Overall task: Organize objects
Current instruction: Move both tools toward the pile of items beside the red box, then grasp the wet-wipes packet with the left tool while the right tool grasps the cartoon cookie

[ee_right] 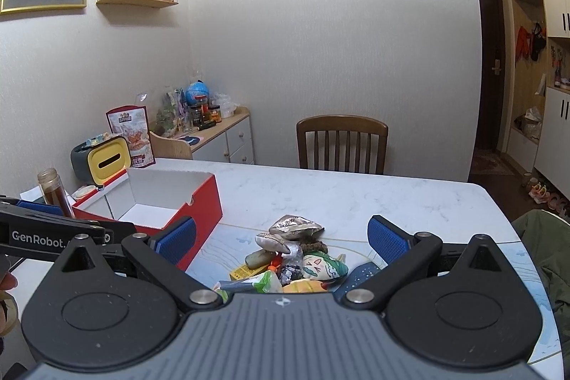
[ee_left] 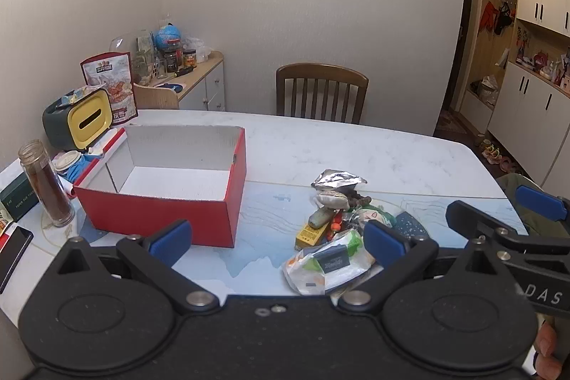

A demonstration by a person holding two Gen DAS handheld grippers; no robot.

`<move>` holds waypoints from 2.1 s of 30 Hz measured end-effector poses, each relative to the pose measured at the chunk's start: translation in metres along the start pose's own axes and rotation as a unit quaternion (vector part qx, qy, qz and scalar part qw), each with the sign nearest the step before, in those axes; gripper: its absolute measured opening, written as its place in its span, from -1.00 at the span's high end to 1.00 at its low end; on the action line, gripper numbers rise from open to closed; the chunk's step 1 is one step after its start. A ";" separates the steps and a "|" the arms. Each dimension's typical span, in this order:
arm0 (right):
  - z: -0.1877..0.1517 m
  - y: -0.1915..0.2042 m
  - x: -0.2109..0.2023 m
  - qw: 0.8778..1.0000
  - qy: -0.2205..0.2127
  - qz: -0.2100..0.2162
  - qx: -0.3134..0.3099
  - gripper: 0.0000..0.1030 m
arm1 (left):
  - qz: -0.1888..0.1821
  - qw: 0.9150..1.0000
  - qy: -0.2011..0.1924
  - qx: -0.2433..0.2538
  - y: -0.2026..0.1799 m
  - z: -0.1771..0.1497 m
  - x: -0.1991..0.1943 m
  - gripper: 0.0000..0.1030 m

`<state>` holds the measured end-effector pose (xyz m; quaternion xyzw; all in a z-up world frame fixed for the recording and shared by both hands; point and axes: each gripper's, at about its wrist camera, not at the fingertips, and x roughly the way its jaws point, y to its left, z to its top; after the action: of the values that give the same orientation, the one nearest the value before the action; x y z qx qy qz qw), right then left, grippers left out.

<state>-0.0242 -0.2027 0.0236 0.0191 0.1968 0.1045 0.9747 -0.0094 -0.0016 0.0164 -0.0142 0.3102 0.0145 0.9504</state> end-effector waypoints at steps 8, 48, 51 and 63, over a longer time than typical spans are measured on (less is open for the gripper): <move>0.000 -0.004 -0.002 1.000 -0.006 0.000 0.001 -1.00 | 0.001 1.000 -0.003 0.001 -0.006 0.001 0.000 -0.98; -0.012 -0.040 0.156 0.987 0.151 -0.014 0.044 -0.99 | -0.137 0.979 0.115 0.097 -0.009 -0.018 0.169 -0.99; -0.009 -0.031 0.177 0.987 0.160 0.008 0.025 -0.99 | -0.144 0.976 0.122 0.110 -0.011 -0.024 0.182 -0.99; -0.014 -0.005 0.251 0.975 0.217 0.046 -0.012 -0.86 | -0.180 0.960 0.173 0.124 -0.017 -0.043 0.221 -0.90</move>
<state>0.1972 -0.1551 -0.0854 -0.0070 0.4011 0.1536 0.9030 0.1437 -0.0158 -0.1486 0.0465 0.4612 -0.1979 0.8637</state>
